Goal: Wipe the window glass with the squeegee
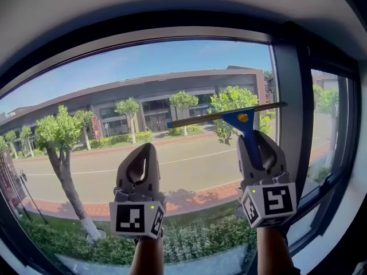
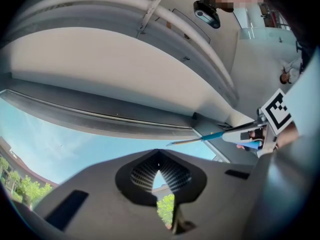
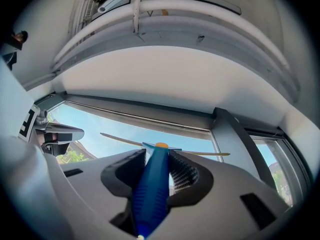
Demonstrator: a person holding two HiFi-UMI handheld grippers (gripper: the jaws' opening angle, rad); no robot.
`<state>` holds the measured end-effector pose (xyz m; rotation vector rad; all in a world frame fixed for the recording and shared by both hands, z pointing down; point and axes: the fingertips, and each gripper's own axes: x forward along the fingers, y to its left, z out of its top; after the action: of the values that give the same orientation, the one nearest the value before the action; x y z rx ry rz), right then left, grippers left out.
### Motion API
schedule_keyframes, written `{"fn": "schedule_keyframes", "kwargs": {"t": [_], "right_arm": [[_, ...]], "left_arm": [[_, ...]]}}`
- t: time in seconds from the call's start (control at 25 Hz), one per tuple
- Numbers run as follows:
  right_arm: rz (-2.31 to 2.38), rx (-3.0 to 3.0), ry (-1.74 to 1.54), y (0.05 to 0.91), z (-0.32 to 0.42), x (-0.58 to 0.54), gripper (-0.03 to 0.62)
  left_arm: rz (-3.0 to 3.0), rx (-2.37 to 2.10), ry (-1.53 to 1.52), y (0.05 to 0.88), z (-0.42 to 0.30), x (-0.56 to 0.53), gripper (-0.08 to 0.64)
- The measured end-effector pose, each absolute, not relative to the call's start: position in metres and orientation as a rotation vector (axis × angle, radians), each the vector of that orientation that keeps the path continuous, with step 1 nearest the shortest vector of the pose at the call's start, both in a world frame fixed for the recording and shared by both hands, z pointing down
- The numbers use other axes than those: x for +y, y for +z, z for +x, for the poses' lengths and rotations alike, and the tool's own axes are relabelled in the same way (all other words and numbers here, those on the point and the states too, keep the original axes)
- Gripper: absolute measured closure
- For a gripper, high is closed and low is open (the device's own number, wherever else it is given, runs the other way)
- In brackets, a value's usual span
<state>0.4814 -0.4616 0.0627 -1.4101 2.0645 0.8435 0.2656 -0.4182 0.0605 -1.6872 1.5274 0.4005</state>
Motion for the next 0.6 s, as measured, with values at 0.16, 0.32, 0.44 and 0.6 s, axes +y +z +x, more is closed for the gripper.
{"fn": "schedule_keyframes", "kwargs": {"t": [0.16, 0.32, 0.44, 0.6], "right_arm": [[-1.384, 2.076, 0.797, 0.06, 0.481, -0.467, 0.451], [-1.384, 2.057, 0.767, 0.054, 0.482, -0.477, 0.451], [-1.383, 2.033, 0.771, 0.041, 0.484, -0.481, 0.451], [-1.379, 2.013, 0.796, 0.02, 0.487, -0.489, 0.451]], "left_arm": [[-1.703, 1.513, 0.406, 0.057, 0.27, -0.422, 0.558], [-1.7, 1.478, 0.416, 0.046, 0.276, -0.426, 0.558], [-1.688, 1.473, 0.424, 0.035, 0.275, -0.432, 0.558], [-1.691, 1.455, 0.433, 0.017, 0.278, -0.438, 0.558]]}}
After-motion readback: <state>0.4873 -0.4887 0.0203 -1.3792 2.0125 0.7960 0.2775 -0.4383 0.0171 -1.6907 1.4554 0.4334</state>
